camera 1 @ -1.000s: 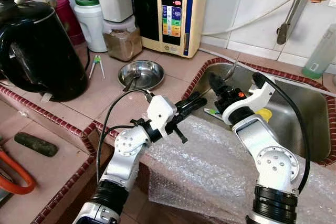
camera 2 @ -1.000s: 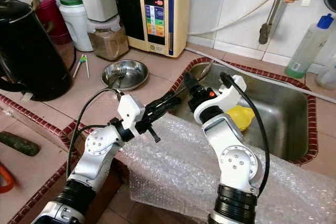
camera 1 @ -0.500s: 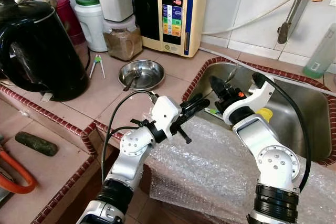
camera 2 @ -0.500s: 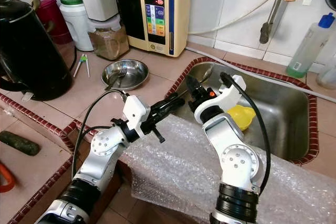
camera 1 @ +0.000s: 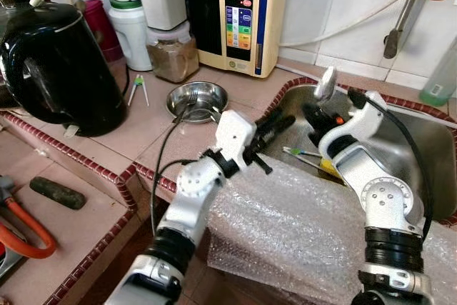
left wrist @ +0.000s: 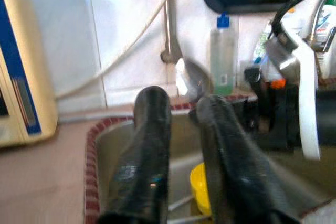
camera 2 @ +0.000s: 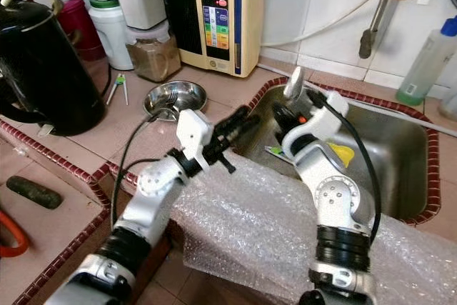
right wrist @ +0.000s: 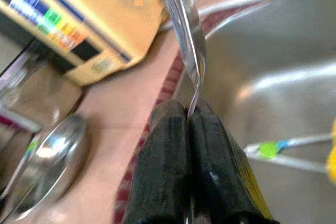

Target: Kitchen organization

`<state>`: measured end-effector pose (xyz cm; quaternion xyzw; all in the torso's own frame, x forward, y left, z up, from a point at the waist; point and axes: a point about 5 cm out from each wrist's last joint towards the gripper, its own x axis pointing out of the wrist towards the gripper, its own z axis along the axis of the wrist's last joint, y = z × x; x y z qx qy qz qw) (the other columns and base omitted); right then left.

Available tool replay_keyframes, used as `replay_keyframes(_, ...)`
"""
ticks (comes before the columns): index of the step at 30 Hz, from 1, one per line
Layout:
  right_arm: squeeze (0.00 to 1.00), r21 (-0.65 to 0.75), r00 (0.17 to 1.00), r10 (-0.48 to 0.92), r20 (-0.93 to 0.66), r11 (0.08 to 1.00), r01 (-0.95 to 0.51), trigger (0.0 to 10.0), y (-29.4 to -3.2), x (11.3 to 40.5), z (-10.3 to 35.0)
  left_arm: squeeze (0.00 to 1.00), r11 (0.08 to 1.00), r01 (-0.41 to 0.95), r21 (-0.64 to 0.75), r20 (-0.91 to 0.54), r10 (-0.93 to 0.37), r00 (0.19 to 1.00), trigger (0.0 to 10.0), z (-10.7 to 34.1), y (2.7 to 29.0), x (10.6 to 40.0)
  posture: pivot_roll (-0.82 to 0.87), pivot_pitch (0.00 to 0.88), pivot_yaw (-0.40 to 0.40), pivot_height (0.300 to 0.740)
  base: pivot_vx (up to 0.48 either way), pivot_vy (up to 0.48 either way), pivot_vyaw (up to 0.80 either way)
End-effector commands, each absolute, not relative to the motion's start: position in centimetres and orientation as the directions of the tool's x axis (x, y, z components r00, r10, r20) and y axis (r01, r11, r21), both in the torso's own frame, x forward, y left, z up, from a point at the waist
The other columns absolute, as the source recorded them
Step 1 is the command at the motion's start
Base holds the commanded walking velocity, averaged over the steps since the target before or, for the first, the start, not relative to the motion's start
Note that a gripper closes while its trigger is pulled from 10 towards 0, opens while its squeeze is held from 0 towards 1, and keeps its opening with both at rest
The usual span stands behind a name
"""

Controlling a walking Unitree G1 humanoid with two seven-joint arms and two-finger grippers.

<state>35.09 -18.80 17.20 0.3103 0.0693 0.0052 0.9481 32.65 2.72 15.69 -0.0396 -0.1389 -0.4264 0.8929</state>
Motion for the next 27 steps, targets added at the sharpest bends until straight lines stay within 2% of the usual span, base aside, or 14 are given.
replay_keyframes(1,0.00,0.567,0.995,0.033,-0.098,0.823,0.029,0.0,-18.7,35.8,18.2,1.00,0.640,0.768,-0.019,0.269,-0.737,0.620,10.0,15.5,3.0,32.9,-0.13,0.041,0.083,0.740,0.000,0.000,0.00)
replay_keyframes(3,0.00,0.487,0.992,-0.038,-0.118,0.868,0.091,0.0,-19.8,36.6,17.7,1.00,0.640,0.758,-0.125,0.226,-0.726,0.650,10.0,15.2,3.7,33.3,-0.13,0.044,0.083,0.740,0.000,0.000,0.00)
replay_keyframes(4,0.00,0.487,0.992,-0.038,-0.118,0.868,0.091,0.0,-19.8,36.6,17.7,1.00,0.640,0.758,-0.125,0.226,-0.726,0.650,10.0,15.2,3.7,33.3,-0.13,0.044,0.083,0.740,0.000,0.000,0.00)
replay_keyframes(5,0.00,0.396,0.989,-0.083,-0.124,0.910,0.126,0.0,-20.6,37.2,17.1,1.00,0.614,0.770,-0.172,0.177,-0.750,0.637,10.0,14.9,4.3,33.4,-0.13,0.044,0.083,0.740,0.000,0.000,0.00)
replay_keyframes(8,0.00,0.329,0.984,-0.116,-0.138,0.931,0.156,0.0,-21.4,37.6,16.6,1.00,0.590,0.782,-0.200,0.110,-0.780,0.616,10.0,14.4,4.9,33.4,-0.12,0.041,0.086,0.740,0.000,0.000,0.00)
replay_keyframes(12,0.00,0.245,0.981,-0.123,-0.149,0.957,0.157,0.0,-22.1,37.9,16.2,1.00,0.577,0.764,-0.288,0.022,-0.794,0.607,10.0,13.6,5.7,33.5,-0.12,0.027,0.094,0.740,0.000,0.000,0.00)
replay_keyframes(15,0.00,0.154,0.979,-0.098,-0.177,0.980,0.126,0.0,-22.2,38.2,15.6,1.00,0.577,0.766,-0.284,-0.029,-0.803,0.595,10.0,13.1,6.4,33.7,-0.12,0.009,0.105,0.740,0.000,0.000,0.00)
replay_keyframes(16,0.25,0.096,0.976,-0.090,-0.197,0.989,0.110,4.2,-22.4,38.2,15.2,1.00,0.574,0.772,-0.272,-0.049,-0.810,0.585,10.0,13.1,6.5,33.7,-0.12,0.009,0.105,0.740,0.000,0.000,0.00)
replay_keyframes(17,1.00,0.078,0.974,-0.083,-0.211,0.992,0.101,10.0,-22.4,38.2,14.9,1.00,0.571,0.776,-0.267,-0.060,-0.814,0.578,10.0,13.1,6.5,33.7,-0.11,0.000,0.109,0.740,0.000,0.000,0.00)
replay_keyframes(23,1.00,-0.018,0.963,-0.074,-0.258,0.997,0.072,10.0,-23.0,37.9,13.5,1.00,0.552,0.789,-0.272,-0.088,-0.830,0.551,10.0,13.5,6.2,33.8,-0.10,0.000,0.106,0.740,0.000,0.000,0.00)
replay_keyframes(27,1.00,-0.041,0.963,-0.049,-0.265,0.998,0.039,10.0,-23.1,37.8,13.1,1.00,0.563,0.778,-0.279,-0.097,-0.823,0.560,10.0,13.4,6.1,33.7,-0.11,0.000,0.103,0.740,0.000,0.000,0.00)
